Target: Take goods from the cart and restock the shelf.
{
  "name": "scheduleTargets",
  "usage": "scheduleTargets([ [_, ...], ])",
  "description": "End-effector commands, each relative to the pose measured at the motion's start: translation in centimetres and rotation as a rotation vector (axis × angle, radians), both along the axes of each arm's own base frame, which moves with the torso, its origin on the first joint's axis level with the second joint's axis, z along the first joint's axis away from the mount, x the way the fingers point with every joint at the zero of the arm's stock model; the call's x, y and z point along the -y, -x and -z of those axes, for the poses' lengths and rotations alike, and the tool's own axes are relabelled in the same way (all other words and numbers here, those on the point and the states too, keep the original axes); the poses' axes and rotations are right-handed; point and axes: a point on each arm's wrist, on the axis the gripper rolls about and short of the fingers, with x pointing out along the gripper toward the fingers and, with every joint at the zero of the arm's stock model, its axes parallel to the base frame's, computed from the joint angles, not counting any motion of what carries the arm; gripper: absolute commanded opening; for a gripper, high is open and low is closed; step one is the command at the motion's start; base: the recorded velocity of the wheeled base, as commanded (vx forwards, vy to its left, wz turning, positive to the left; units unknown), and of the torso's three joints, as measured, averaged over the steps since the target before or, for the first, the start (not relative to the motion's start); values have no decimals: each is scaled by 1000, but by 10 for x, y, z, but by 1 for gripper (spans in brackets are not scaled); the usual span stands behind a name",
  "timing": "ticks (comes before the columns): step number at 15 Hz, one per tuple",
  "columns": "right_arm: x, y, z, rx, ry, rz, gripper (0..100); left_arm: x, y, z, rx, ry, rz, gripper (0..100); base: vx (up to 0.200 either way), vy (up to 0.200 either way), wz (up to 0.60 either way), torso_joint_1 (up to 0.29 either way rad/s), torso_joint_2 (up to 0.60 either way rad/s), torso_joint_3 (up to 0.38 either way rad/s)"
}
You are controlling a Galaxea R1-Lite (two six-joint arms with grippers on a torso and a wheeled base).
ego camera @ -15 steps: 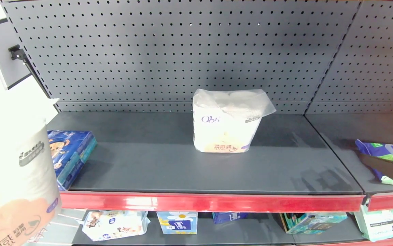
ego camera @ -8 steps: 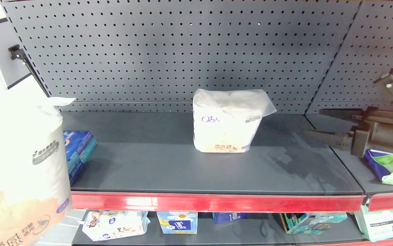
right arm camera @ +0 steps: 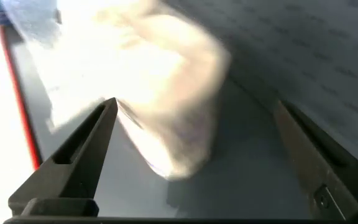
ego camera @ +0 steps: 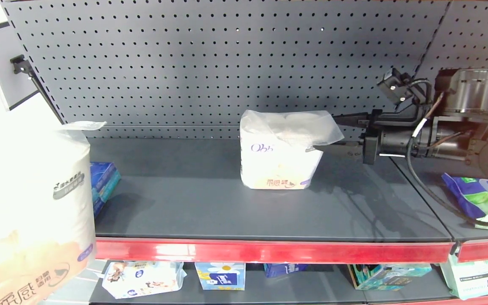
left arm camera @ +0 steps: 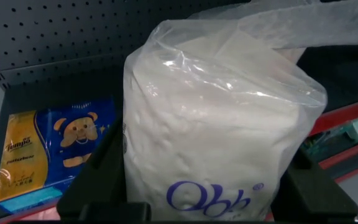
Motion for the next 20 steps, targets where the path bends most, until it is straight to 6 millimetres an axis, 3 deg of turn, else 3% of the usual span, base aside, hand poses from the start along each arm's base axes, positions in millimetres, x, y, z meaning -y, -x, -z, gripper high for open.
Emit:
scheduleTargets([
  [1, -9, -5, 10, -29, 3, -40, 100, -1, -3, -1, -11, 2, -4, 0, 0, 0, 0, 0, 0, 0],
  [11, -22, -24, 26, -71, -37, -230, 100, -2, -13, -8, -20, 0, -11, 0, 0, 0, 0, 0, 0, 0],
  [20, -31, -47, 36, 0, 2, -257, 100, -3, -14, -9, -23, -1, -19, 0, 0, 0, 0, 0, 0, 0],
])
